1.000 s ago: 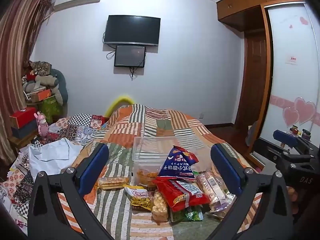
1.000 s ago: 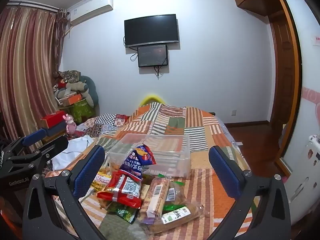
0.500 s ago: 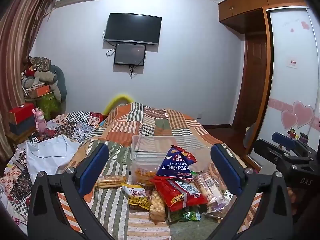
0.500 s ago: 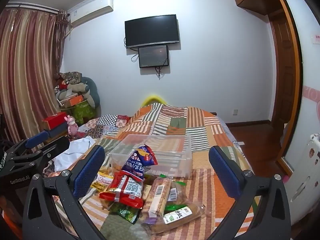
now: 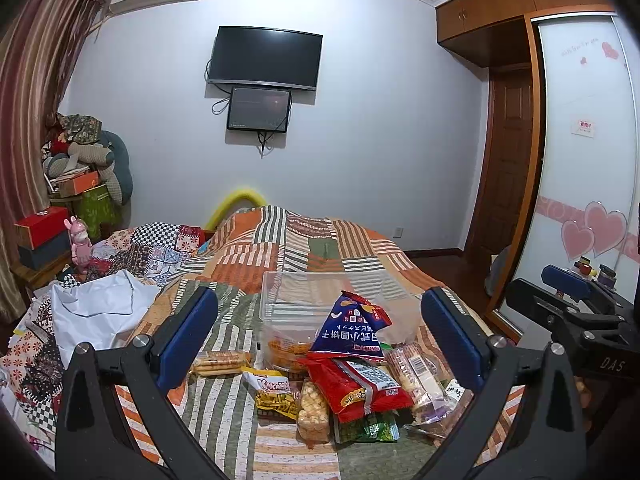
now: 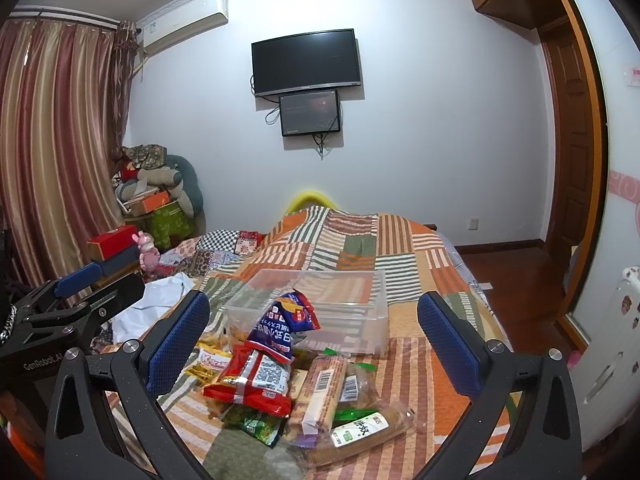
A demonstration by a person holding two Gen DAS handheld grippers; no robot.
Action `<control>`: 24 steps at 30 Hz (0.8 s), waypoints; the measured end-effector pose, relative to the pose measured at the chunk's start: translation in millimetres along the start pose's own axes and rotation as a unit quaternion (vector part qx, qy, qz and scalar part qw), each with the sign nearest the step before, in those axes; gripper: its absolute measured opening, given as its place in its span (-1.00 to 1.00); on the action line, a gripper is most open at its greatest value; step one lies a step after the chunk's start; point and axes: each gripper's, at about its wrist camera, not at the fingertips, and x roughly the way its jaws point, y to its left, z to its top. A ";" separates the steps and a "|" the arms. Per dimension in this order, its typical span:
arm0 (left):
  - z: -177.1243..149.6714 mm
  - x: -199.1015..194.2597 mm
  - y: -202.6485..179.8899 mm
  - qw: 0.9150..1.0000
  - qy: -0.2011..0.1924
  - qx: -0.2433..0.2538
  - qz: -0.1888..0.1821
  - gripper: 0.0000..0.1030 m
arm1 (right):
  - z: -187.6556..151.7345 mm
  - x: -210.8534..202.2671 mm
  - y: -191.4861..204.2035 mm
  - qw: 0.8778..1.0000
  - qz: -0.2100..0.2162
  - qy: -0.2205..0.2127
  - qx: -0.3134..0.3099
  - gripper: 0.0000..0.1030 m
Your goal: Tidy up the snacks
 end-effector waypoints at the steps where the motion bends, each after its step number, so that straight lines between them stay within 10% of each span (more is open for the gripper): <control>1: 0.0 0.1 0.0 1.000 0.000 0.000 -0.001 1.00 | 0.1 0.0 0.2 1.000 0.000 0.000 0.000 1.00; 24: 0.8 -7.0 -4.5 1.000 -0.007 0.007 -0.004 1.00 | 1.7 -5.4 -0.6 1.000 0.004 -0.005 0.006 1.00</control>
